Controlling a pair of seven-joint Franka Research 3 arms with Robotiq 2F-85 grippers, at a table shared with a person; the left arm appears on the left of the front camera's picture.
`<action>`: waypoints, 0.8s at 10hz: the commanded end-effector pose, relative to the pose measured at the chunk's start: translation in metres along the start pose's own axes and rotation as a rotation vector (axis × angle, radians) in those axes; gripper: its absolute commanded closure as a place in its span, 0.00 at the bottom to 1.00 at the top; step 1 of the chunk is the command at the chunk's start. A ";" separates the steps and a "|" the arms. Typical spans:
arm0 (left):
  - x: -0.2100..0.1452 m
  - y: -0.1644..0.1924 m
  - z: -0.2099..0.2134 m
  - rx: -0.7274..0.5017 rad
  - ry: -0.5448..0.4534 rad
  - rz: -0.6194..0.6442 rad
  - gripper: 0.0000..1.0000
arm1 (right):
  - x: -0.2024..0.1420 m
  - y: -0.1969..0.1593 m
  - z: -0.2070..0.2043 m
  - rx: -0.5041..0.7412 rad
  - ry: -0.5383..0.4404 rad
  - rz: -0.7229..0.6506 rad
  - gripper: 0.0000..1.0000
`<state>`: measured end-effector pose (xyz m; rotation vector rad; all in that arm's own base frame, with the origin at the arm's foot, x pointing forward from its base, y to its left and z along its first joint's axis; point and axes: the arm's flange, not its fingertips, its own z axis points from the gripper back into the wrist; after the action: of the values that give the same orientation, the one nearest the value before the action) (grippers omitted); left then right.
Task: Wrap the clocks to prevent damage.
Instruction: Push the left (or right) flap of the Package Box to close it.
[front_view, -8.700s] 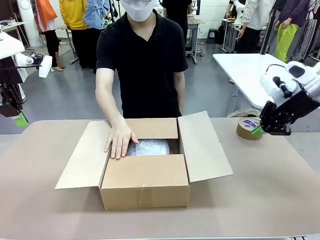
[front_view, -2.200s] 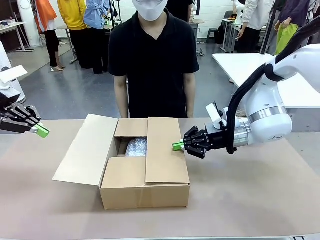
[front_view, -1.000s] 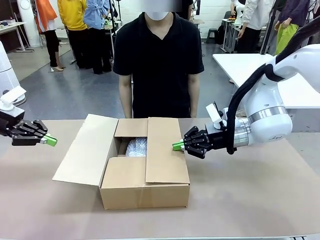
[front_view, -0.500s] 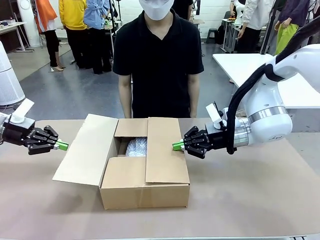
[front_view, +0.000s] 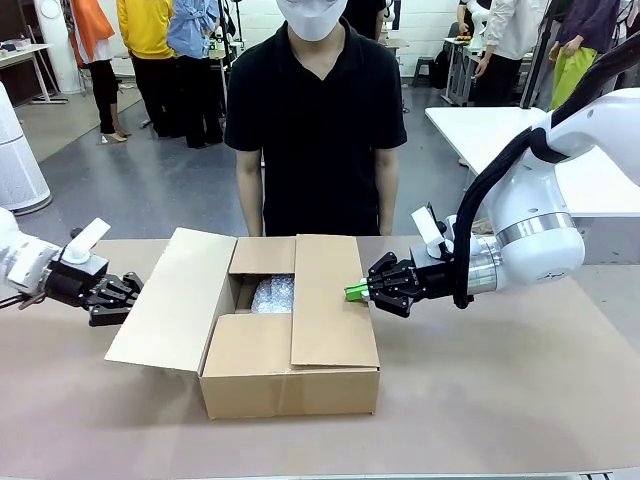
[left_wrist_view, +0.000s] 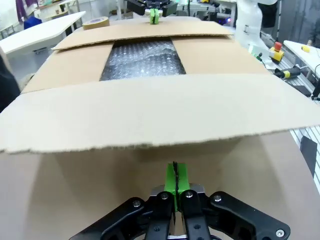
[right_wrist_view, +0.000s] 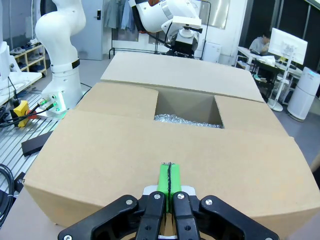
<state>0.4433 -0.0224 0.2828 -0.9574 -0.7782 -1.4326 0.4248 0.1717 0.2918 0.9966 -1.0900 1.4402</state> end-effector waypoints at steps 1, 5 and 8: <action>0.015 0.009 -0.011 -0.016 -0.063 0.001 1.00 | -0.003 0.001 -0.001 -0.002 0.005 -0.003 0.99; 0.050 0.007 -0.030 -0.063 -0.268 -0.039 1.00 | -0.003 0.001 -0.001 -0.002 0.005 -0.003 0.99; 0.060 0.008 -0.055 -0.136 -0.301 -0.005 1.00 | -0.003 0.001 -0.001 -0.002 0.005 -0.003 0.99</action>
<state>0.4434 -0.0879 0.3150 -1.2738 -0.9274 -1.4004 0.4248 0.1717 0.2917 0.9966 -1.0899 1.4402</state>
